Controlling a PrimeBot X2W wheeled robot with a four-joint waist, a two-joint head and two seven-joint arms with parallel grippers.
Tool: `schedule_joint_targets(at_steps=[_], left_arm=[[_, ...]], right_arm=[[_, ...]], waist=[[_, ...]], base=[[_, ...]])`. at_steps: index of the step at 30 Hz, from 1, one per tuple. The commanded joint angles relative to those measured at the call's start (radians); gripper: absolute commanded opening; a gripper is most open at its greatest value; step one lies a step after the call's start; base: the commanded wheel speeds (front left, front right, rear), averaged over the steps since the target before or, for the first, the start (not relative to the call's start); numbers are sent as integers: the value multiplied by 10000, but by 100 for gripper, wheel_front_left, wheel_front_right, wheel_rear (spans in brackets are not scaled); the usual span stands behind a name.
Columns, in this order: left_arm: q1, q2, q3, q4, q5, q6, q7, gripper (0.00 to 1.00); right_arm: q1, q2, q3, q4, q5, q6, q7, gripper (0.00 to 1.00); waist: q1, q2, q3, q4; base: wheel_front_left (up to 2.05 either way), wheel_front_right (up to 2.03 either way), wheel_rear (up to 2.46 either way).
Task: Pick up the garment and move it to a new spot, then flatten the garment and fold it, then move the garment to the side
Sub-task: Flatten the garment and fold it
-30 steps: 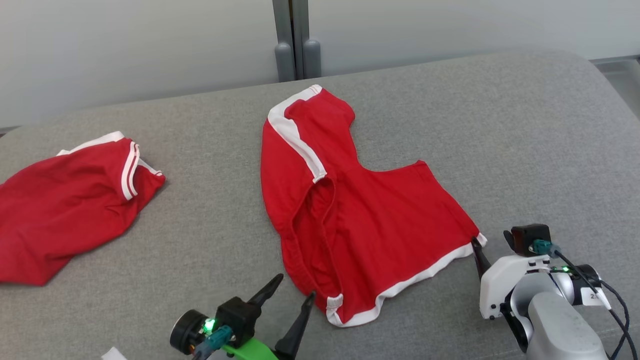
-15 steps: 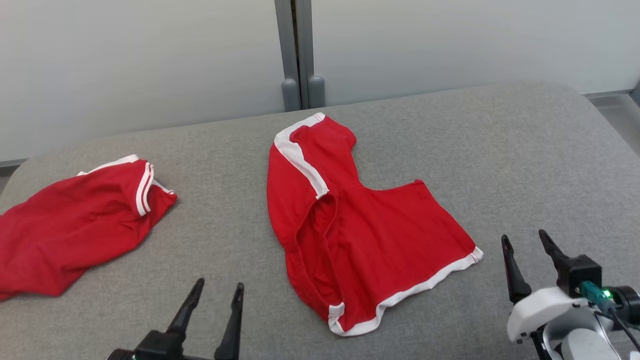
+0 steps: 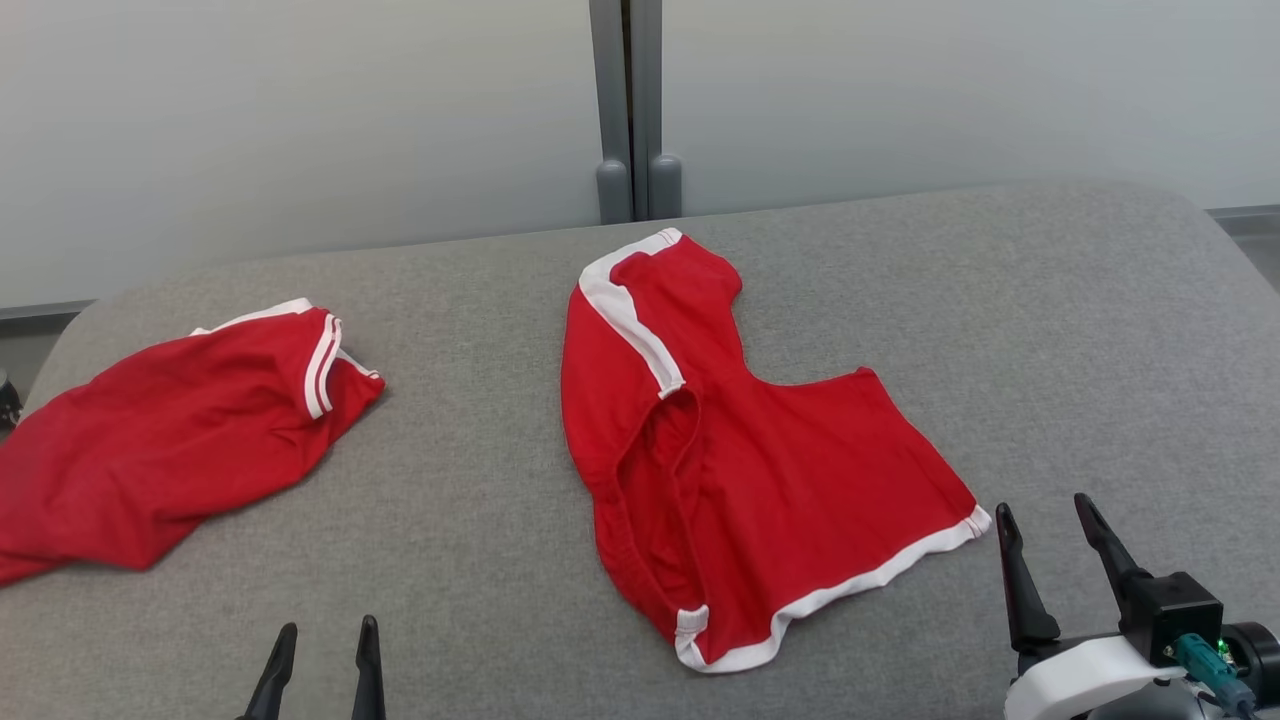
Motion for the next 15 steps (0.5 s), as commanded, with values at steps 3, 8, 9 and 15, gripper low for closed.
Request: schedule_joint_targets(at_steps=[3, 8, 9, 15], left_arm=[[21, -225, 419, 124, 228, -297, -3, 100], [-90, -421, 742, 300, 494, -557, -4, 100], [-98, -433, 799, 316, 521, -592, -4, 100], [-133, -498, 962, 429, 625, -688, -4, 100]], right_arm=[[152, 70, 27, -21, 96, -17, -27, 100], [119, 123, 46, 80, 148, -17, -28, 100], [111, 129, 40, 85, 142, -16, -28, 100], [106, 149, 6, 123, 140, -17, -28, 100]], waist=[[0, 0, 53, 40], [0, 0, 78, 46], [0, 0, 81, 46], [0, 0, 74, 59]], base=[[0, 0, 0], [0, 0, 0], [0, 0, 0], [0, 0, 0]])
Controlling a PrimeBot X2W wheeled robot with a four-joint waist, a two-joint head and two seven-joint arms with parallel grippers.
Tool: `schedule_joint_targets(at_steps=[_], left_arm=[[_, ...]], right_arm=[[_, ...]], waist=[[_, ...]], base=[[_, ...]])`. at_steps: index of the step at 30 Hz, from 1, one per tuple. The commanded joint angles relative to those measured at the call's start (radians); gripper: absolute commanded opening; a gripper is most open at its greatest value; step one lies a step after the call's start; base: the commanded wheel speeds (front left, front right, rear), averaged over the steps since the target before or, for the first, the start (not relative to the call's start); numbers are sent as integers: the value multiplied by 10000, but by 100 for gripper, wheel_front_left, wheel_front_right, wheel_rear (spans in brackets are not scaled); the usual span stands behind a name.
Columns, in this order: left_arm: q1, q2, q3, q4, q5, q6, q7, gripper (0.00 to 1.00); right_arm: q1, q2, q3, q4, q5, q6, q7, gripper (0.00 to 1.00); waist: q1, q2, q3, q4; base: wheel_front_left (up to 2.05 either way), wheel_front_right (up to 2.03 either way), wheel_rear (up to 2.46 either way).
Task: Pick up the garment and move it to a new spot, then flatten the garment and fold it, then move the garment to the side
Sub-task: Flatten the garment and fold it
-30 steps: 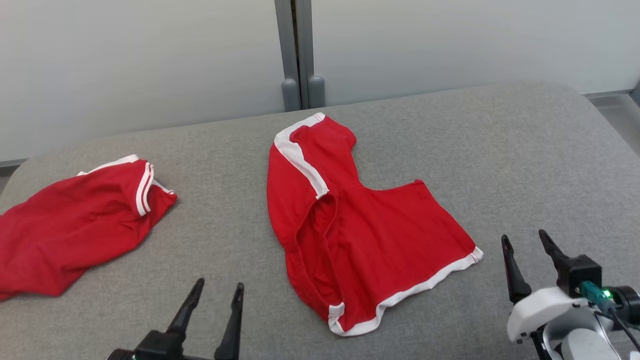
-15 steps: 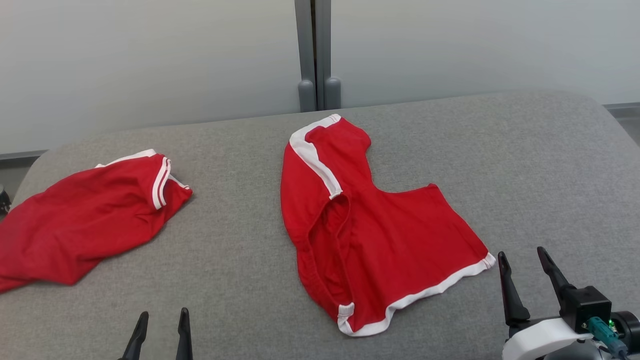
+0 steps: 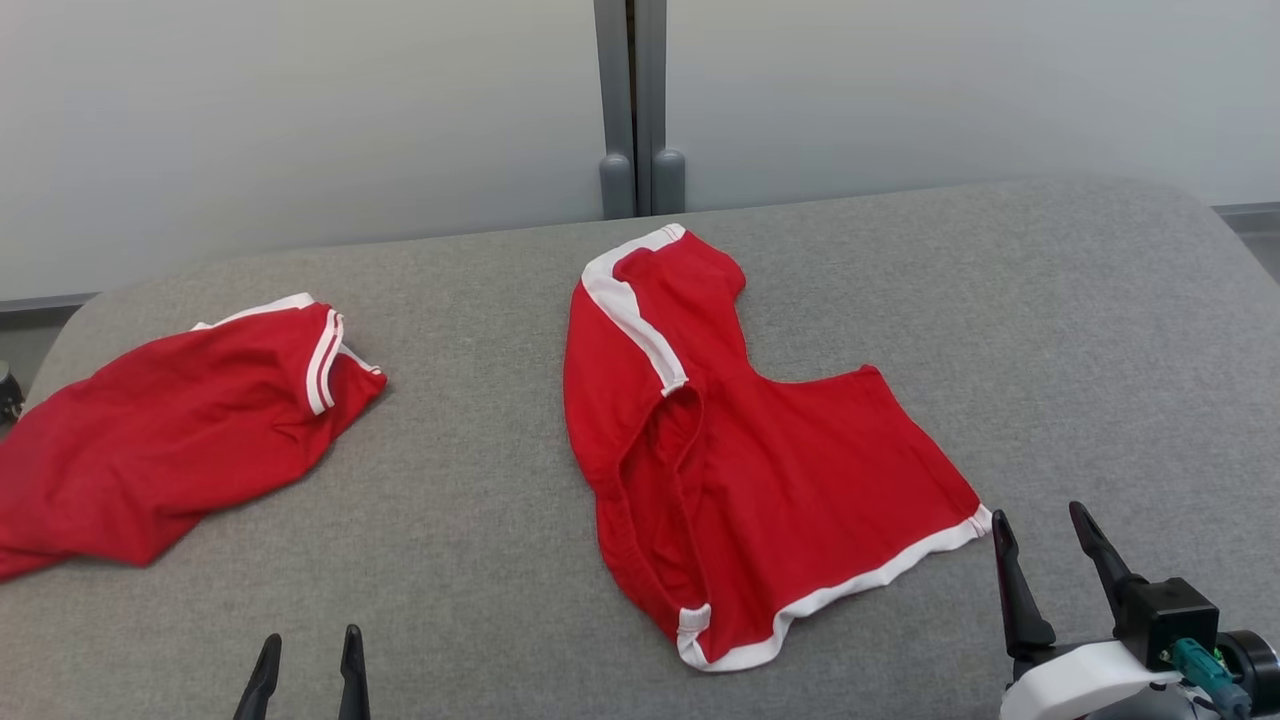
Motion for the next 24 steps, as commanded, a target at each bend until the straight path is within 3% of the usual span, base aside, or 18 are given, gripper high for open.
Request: schedule_joint_targets(at_steps=[1, 8, 13, 18, 24], left_arm=[[-107, -10, 16, 14, 140, -23, -4, 100], [-602, -23, -1137, -19, 448, -86, -4, 100], [-1750, 487, -3523, -149, 356, -74, 213, 100], [-3264, 1005, -6077, -199, -245, -75, 1437, 100], [-4650, 1623, -8187, 254, -1163, -70, 2702, 100]], right_arm=[[12, 23, 4, 40, 30, -17, -28, 100], [-495, 11, -212, 530, 60, -16, -27, 100], [-1672, -358, -268, 2123, -208, -16, 499, 100], [-2919, -580, -123, 3304, -510, -16, 1714, 100], [-3842, -584, 553, 4337, -491, -17, 2625, 100]], waist=[[0, -1, 3, 1], [0, -1, 186, -121], [0, -1, 518, -318], [0, -1, 921, -500], [0, -1, 1176, -671]], base=[[0, 0, 0], [0, 0, 0], [0, 0, 0], [0, 0, 0], [0, 0, 0]])
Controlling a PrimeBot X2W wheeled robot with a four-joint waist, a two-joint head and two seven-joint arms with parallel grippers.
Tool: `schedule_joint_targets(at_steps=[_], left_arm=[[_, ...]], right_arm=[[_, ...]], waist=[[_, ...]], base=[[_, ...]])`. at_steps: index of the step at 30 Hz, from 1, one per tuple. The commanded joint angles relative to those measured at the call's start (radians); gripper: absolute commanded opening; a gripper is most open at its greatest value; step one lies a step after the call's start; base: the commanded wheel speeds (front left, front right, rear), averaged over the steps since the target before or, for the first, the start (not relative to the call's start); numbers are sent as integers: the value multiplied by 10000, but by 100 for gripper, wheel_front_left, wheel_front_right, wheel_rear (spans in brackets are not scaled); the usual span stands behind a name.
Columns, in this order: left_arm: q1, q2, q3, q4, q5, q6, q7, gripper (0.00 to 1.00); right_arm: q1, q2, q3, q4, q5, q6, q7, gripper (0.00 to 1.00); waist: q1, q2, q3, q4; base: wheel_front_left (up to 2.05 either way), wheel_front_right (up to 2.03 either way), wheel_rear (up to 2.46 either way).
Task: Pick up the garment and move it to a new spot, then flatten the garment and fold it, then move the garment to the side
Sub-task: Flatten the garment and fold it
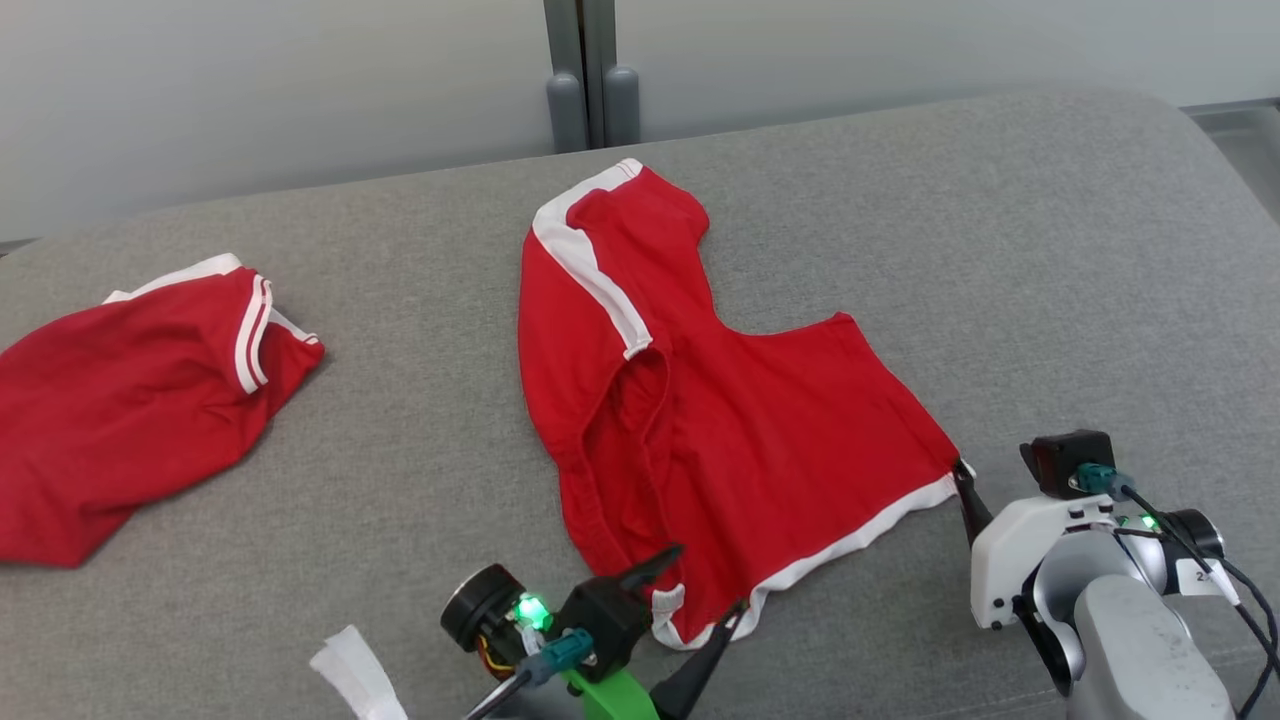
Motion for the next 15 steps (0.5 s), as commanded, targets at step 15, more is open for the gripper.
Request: schedule_joint_targets(at_steps=[15], left_arm=[[-1309, 511, -966, 1261, -837, 38, 605, 100]], right_arm=[[-977, 269, 603, 1399, 377, -17, -512, 100]], waist=[[0, 0, 665, -286]], base=[[0, 0, 0]])
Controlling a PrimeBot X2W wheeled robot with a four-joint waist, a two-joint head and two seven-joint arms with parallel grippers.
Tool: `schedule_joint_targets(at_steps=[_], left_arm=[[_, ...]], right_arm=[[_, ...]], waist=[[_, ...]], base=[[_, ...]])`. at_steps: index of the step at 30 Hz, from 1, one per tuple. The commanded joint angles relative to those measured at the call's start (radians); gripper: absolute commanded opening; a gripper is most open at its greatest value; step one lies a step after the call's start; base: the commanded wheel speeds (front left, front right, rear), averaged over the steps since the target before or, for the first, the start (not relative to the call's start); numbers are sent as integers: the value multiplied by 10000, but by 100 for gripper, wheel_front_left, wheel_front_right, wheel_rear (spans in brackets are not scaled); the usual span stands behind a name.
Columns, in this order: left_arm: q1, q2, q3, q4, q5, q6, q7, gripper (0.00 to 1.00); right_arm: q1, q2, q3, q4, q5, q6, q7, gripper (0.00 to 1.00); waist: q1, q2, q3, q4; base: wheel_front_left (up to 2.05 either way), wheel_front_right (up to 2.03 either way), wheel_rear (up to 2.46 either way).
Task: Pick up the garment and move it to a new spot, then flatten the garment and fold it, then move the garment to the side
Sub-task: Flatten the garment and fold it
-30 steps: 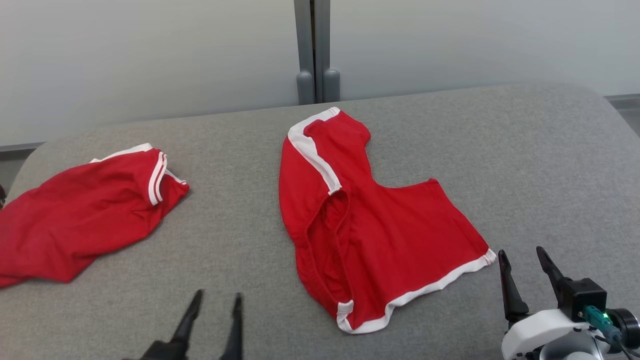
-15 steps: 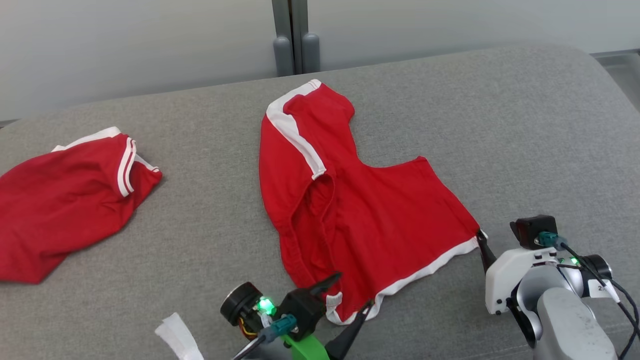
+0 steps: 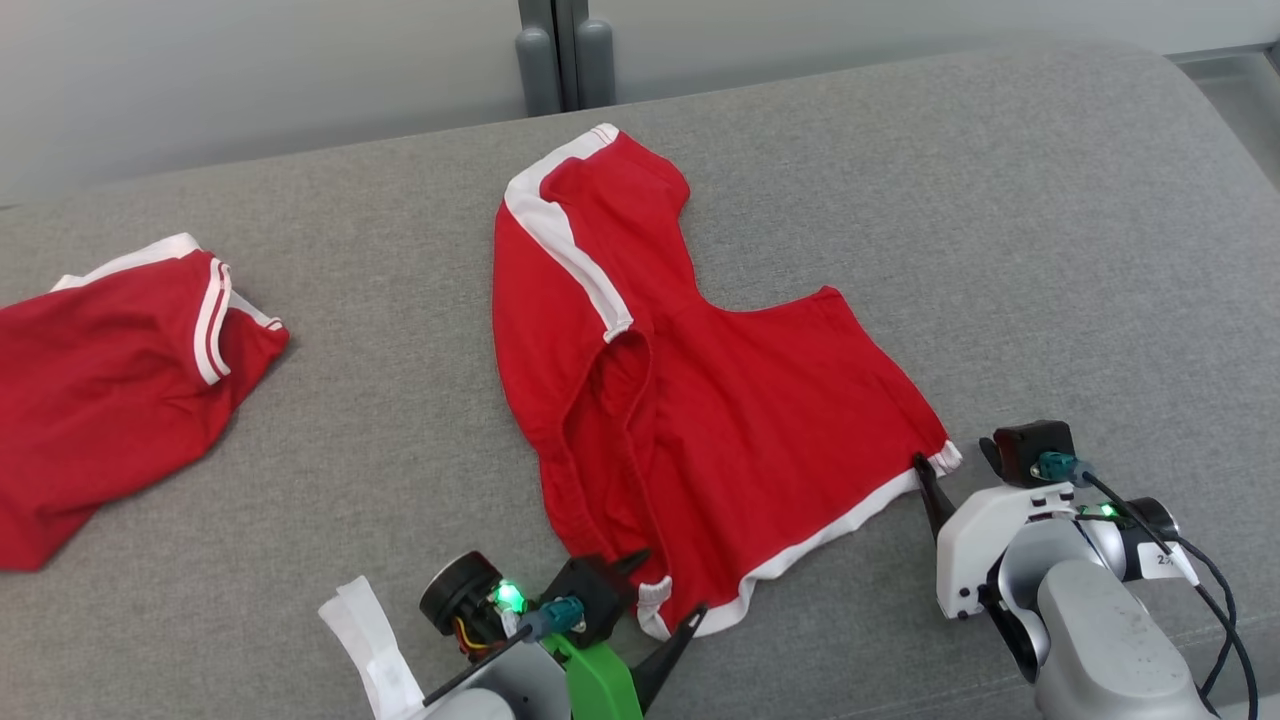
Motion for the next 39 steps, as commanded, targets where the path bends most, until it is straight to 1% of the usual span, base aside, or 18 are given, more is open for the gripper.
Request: schedule_joint_targets(at_steps=[1, 10, 11, 12, 13, 14, 15, 17, 21, 23, 25, 26, 28, 30, 31, 33, 36, 39], left_arm=[[-188, 77, -16, 121, -53, 37, 52, 100], [-156, 177, 0, 670, -295, 68, 264, 100], [-124, 200, 9, 696, -342, 59, 297, 81], [-90, 218, 13, 719, -386, 58, 319, 49], [-41, 223, 35, 739, -445, 74, 323, 16], [-2, 214, 61, 747, -505, 92, 326, 2], [70, 231, 68, 753, -554, 91, 330, 0], [238, 240, 123, 731, -749, 86, 291, 0], [651, 260, 651, 253, -1484, 203, 19, 0], [927, 323, 980, -380, -1927, 277, -160, 0], [1297, 398, 1339, -1265, -2467, 331, -251, 0], [1514, 464, 1548, -1854, -2805, 364, -259, 0], [1866, 596, 1945, -3082, -3428, 442, -248, 0], [2167, 795, 2237, -4341, -3966, 514, -64, 0], [2259, 868, 2358, -4916, -4170, 546, 32, 0], [2362, 1133, 2689, -6312, -4571, 679, 238, 0], [2123, 1317, 3030, -8038, -5071, 799, 577, 0], [1507, 1361, 3212, -9227, -5406, 1073, 1251, 0]], right_arm=[[-203, 29, 52, 120, 106, -17, -81, 100], [-544, 162, 375, 1002, 433, -10, -47, 100], [-561, 179, 433, 1115, 538, -8, -19, 82], [-580, 191, 485, 1176, 637, -7, -48, 46], [-600, 192, 483, 1255, 779, -8, -89, 0], [-607, 188, 532, 1319, 850, -8, -95, 0], [-596, 188, 540, 1365, 1039, -10, -146, 0], [-614, 109, 427, 1375, 1369, -17, -281, 0], [-477, 156, 393, 955, 2368, -17, -399, 0], [-325, 115, 399, 424, 3072, -17, -341, 0], [-40, 123, 400, -444, 4168, -16, -87, 0], [142, 252, 302, -1243, 5487, -14, 226, 0], [619, 238, 181, -2978, 7281, -8, 1015, 0], [1254, -73, -264, -4579, 8628, -17, 1648, 0], [1472, -87, -445, -5296, 9097, -13, 1910, 0], [1819, 73, -1010, -7130, 10450, -5, 2528, 0], [2294, 138, -1869, -9253, 11739, -8, 3333, 0], [2244, 289, -2427, -10762, 12342, -7, 3972, 0]], waist=[[0, 0, 106, -28], [0, 0, 289, 36], [0, 0, 287, 55], [0, 0, 280, 69], [0, 0, 266, 83], [0, 0, 247, 94], [0, 0, 213, 99], [0, 0, 114, 108], [0, 0, -148, 105], [0, 0, -301, 102], [0, 0, -461, 98], [0, 0, -540, 79], [0, 0, -637, 27], [0, 0, -674, -37], [0, 0, -678, -62], [0, 0, -668, -144], [0, 0, -581, -299], [0, 0, -401, -425]], base=[[0, 0, 0], [0, 0, 0], [0, 0, 0], [0, 0, 0], [0, 0, 0], [0, 0, 0], [0, 0, 0], [0, 0, 0], [0, 0, 0], [0, 0, 0], [0, 0, 0], [0, 0, 0], [0, 0, 0], [0, 0, 0], [0, 0, 0], [0, 0, 0], [0, 0, 0], [0, 0, 0]])
